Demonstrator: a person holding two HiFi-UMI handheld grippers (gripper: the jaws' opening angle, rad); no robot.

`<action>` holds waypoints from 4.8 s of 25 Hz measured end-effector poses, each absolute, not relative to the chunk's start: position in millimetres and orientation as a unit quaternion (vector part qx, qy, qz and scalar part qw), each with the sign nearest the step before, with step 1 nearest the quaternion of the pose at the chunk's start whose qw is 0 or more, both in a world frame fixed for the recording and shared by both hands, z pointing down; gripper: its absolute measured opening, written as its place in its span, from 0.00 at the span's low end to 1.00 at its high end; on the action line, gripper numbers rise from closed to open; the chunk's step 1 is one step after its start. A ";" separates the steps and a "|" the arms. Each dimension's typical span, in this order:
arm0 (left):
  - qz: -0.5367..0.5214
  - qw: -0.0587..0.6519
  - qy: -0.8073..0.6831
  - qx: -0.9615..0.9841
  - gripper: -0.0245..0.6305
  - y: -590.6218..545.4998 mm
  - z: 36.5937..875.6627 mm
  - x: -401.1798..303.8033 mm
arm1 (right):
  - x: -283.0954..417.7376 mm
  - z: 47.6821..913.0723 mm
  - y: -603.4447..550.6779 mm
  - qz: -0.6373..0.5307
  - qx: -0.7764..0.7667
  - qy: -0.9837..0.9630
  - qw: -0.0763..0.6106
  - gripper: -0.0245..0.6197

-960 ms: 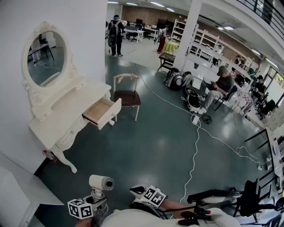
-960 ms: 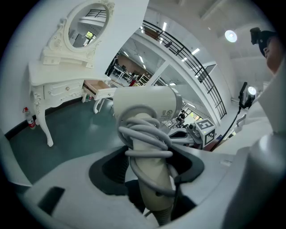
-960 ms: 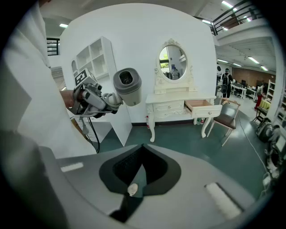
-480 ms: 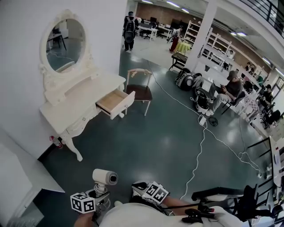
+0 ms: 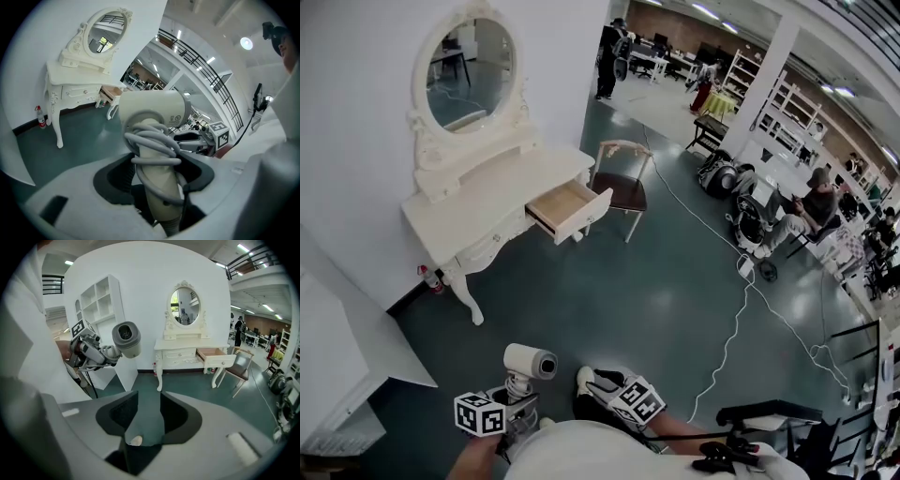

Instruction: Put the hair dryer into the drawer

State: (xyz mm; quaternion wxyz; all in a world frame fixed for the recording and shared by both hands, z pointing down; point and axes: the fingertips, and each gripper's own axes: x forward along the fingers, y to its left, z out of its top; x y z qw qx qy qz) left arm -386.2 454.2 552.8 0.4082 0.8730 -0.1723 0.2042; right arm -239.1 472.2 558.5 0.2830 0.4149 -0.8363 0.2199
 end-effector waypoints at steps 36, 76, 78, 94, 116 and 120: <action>0.262 0.372 -0.164 0.875 0.44 96.2 545.7 -116.3 | 31.0 573.1 145.0 0.258 0.455 -0.819 0.238 0.24; 0.401 0.408 -0.264 0.777 0.44 -298.3 735.5 24.5 | 222.8 573.4 -264.5 0.227 0.384 -0.842 0.303 0.06; 0.410 0.413 -0.278 0.764 0.44 -307.7 752.0 28.9 | 237.3 579.4 -274.8 0.230 0.368 -0.845 0.312 0.06; 0.433 0.400 -0.390 0.707 0.44 -379.2 826.2 36.3 | 308.9 607.6 -321.5 0.241 0.311 -0.843 0.368 0.08; 0.422 0.355 -0.441 0.708 0.45 -421.8 870.5 46.4 | 326.7 627.5 -309.6 0.263 0.298 -0.833 0.386 0.09; 0.428 0.357 -0.436 0.707 0.47 -419.8 870.5 46.5 | 328.1 629.5 -305.2 0.268 0.299 -0.832 0.382 0.09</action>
